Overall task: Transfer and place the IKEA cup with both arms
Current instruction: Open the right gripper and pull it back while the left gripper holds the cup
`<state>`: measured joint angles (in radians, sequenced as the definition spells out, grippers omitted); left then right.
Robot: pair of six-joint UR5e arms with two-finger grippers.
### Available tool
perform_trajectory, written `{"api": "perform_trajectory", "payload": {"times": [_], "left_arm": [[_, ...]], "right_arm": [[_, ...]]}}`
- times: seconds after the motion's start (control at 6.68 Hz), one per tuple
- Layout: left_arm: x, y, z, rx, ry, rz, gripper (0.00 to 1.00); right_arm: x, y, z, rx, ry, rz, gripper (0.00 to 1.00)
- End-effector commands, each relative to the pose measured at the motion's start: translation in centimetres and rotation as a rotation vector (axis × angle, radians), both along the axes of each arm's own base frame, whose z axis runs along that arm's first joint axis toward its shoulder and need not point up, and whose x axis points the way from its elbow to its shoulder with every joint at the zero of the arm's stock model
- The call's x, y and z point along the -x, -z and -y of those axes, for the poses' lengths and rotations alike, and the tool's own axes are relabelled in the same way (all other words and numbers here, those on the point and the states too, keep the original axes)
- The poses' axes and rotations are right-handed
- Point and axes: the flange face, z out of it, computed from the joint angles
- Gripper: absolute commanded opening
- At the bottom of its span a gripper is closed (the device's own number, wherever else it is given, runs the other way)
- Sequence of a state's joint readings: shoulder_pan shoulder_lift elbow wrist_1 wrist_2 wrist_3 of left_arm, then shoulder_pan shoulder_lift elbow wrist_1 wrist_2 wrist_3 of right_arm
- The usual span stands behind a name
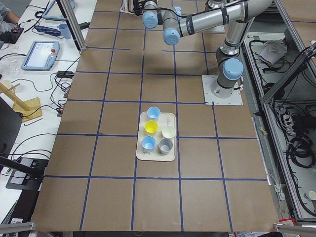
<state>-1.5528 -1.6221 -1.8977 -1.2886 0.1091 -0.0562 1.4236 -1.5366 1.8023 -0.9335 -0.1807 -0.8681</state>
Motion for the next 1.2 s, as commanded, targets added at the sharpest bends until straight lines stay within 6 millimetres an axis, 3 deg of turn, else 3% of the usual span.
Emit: {"api": "perform_trajectory", "payload": {"times": [0.0, 0.3, 0.45, 0.6, 0.75, 0.9, 1.05], "left_arm": [[0.0, -0.3, -0.1, 0.005, 0.0, 0.003, 0.0], [0.0, -0.4, -0.1, 0.006, 0.0, 0.003, 0.0], [-0.1, -0.6, -0.1, 0.016, 0.002, 0.03, 0.0], [-0.5, -0.6, -0.2, 0.029, 0.005, 0.186, 0.0], [-2.1, -2.1, 0.1, 0.037, -0.028, 0.234, 0.0], [-3.6, -3.0, 0.2, 0.068, -0.052, 0.355, 0.0], [-4.4, -4.1, 0.0, 0.111, -0.062, 0.521, 0.0]], "right_arm": [[0.1, -0.5, -0.1, -0.068, 0.007, -0.004, 1.0], [0.8, -0.6, 0.3, -0.077, 0.011, -0.017, 1.0], [2.7, -0.3, 0.5, -0.082, 0.009, -0.054, 1.0], [6.9, -0.8, 1.1, -0.095, 0.03, -0.111, 1.0], [9.6, -0.8, 1.0, -0.129, 0.03, -0.165, 1.0], [10.6, -0.4, 0.7, -0.138, -0.005, -0.216, 1.0], [11.1, -2.4, 0.8, -0.194, -0.013, -0.288, 1.0]]}}
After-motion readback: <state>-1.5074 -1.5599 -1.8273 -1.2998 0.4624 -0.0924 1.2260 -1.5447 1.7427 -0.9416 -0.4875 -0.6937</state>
